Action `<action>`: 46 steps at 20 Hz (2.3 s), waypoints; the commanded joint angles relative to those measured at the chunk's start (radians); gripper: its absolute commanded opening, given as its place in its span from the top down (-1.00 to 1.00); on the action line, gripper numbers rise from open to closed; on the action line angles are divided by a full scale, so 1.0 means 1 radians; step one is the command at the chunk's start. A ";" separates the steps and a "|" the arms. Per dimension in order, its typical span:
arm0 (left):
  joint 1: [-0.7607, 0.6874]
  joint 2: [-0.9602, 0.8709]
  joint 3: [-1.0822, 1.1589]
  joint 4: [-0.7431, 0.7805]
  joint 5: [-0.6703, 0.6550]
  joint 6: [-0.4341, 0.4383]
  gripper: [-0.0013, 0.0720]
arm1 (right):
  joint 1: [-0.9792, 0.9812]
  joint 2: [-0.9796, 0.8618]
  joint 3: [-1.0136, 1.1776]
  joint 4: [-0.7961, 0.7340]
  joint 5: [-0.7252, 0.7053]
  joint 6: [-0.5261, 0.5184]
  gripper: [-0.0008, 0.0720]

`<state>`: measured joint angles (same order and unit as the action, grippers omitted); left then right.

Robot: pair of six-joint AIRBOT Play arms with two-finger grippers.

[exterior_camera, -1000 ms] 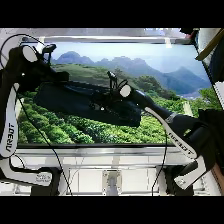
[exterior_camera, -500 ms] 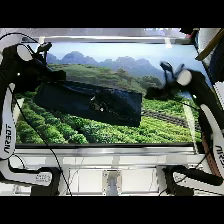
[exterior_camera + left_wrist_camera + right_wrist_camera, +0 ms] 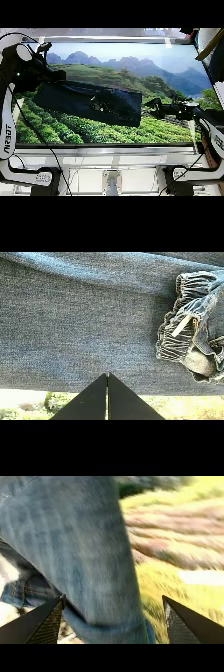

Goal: Fold the clothes and pants, and hang the long-sleeved shirts on hangers.

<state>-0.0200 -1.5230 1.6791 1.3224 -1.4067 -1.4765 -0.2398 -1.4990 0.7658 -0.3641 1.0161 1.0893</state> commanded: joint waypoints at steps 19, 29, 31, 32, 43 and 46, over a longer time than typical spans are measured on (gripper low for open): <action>-0.019 0.002 -0.002 -0.047 -0.026 0.000 0.90 | 0.120 0.090 0.114 -0.059 0.234 0.026 0.84; -0.471 -0.012 -0.296 -0.173 0.262 0.004 0.91 | -0.179 0.483 0.451 -0.646 0.589 0.457 0.84; -0.592 -0.050 -0.301 -0.200 0.422 0.004 0.91 | -0.132 0.458 0.547 -0.645 0.561 0.523 0.84; -0.642 -0.070 -0.301 -0.226 0.522 0.004 0.91 | -0.095 0.439 0.579 -0.646 0.542 0.548 0.84; -0.790 -0.311 -0.283 -0.523 0.989 0.000 0.91 | 0.311 0.247 0.623 -0.662 0.253 0.649 0.84; -0.788 -0.313 -0.278 -0.523 1.013 0.001 0.91 | 0.361 0.246 0.623 -0.661 0.233 0.653 0.84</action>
<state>-0.8047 -1.8198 1.3956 0.8139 -0.4377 -1.4738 0.0635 -1.2415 1.3857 -1.0245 1.2984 1.7294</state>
